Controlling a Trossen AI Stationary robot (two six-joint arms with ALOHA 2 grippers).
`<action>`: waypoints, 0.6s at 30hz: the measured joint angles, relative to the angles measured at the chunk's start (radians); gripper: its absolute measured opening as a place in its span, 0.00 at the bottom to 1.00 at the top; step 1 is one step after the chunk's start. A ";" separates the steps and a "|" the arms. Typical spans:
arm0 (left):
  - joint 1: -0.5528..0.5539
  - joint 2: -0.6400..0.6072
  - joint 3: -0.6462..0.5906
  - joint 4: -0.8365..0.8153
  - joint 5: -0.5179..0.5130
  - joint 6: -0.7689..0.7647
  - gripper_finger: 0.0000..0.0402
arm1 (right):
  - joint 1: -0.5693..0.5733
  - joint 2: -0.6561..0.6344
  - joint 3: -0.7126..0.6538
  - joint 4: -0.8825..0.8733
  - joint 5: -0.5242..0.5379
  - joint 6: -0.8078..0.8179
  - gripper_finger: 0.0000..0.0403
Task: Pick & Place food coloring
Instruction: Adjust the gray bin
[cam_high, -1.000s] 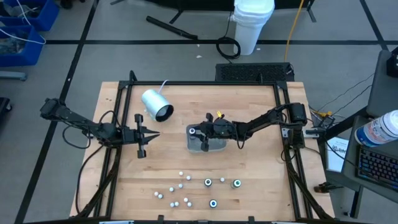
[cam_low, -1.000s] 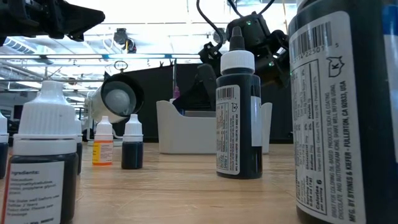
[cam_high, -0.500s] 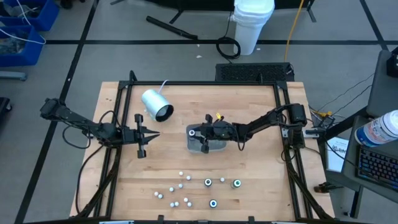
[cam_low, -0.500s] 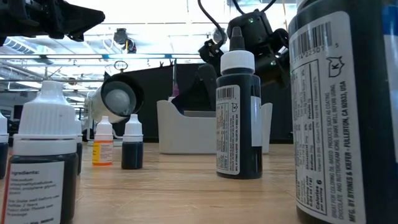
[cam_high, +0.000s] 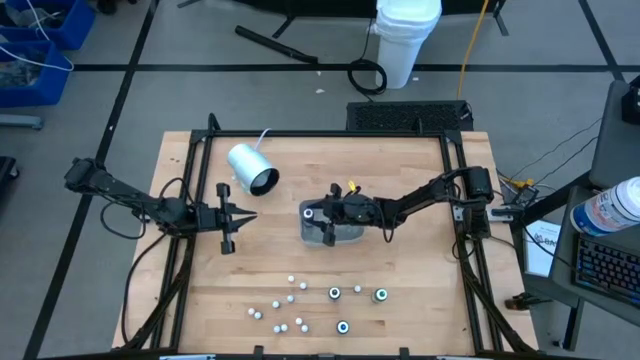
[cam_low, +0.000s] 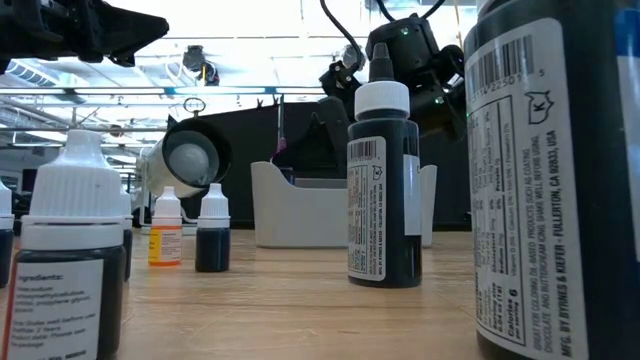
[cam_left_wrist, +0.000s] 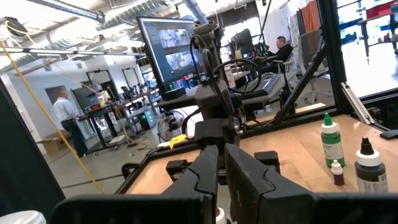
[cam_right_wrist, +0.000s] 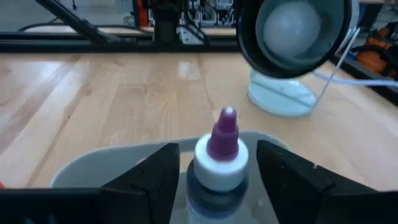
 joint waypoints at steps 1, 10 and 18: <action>0.000 0.000 0.000 0.000 0.000 0.000 0.09 | 0.000 0.000 0.001 0.010 0.000 -0.002 0.52; 0.000 0.000 0.000 -0.002 0.000 0.000 0.09 | 0.005 -0.030 0.075 -0.119 0.000 -0.044 0.54; 0.000 0.000 0.000 -0.024 -0.007 -0.002 0.09 | 0.005 -0.283 0.092 -0.459 0.104 -0.144 0.54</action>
